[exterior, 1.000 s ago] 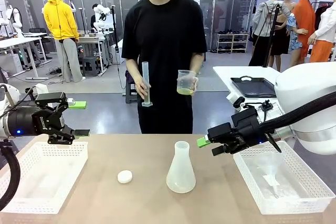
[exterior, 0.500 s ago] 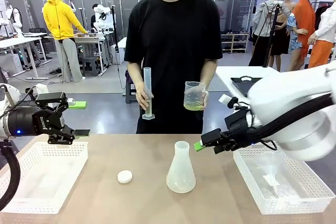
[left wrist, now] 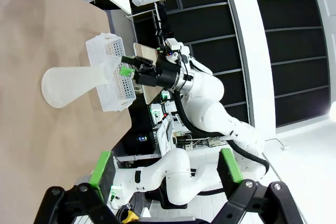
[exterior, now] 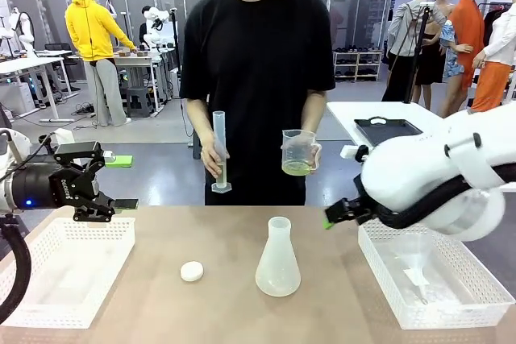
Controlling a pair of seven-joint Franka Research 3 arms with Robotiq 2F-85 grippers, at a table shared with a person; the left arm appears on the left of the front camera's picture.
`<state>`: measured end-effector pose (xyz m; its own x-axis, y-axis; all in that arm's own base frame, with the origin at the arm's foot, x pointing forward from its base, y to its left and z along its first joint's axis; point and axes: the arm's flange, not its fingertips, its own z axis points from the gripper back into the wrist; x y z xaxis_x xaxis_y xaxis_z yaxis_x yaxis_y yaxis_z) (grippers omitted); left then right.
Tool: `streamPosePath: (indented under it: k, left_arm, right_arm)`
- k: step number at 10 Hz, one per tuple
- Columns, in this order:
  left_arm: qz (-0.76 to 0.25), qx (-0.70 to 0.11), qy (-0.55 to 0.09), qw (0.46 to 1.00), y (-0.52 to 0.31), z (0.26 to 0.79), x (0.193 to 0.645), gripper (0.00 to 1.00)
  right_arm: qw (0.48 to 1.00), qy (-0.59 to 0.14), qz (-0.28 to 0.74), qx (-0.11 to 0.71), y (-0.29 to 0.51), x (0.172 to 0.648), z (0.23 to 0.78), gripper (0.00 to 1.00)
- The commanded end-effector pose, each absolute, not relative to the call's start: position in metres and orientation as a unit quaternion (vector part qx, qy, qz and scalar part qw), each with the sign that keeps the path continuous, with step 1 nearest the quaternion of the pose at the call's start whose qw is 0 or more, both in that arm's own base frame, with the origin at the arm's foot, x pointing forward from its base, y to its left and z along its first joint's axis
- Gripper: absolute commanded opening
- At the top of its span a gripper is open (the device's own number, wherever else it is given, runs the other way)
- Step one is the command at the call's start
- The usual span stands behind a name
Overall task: Prepare the solutions needed for the experiment.
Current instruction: Pick up the Plastic Funnel and insert it into the Big flask.
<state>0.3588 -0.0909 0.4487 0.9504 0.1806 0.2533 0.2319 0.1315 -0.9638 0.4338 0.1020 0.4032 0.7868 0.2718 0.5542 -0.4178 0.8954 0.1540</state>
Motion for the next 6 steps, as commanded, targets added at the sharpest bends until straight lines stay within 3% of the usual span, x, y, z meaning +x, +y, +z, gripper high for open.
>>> streamPosePath:
  k: [1, 3, 6]
  left_arm:
    - [-0.013, -0.667, -0.152, 0.729, -0.092, 0.451, 0.359, 1.0]
    - [-0.013, -0.667, -0.152, 0.729, -0.092, 0.451, 0.359, 1.0]
    - [-0.013, -0.667, -0.152, 0.729, -0.092, 0.451, 0.359, 1.0]
  right_arm:
    - [0.934, -0.261, 0.222, 0.104, 0.071, 0.428, 0.457, 1.0]
    - [0.905, -0.222, 0.361, 0.035, 0.041, 0.438, 0.468, 1.0]
    - [0.866, -0.172, 0.467, 0.05, 0.026, 0.43, 0.491, 1.0]
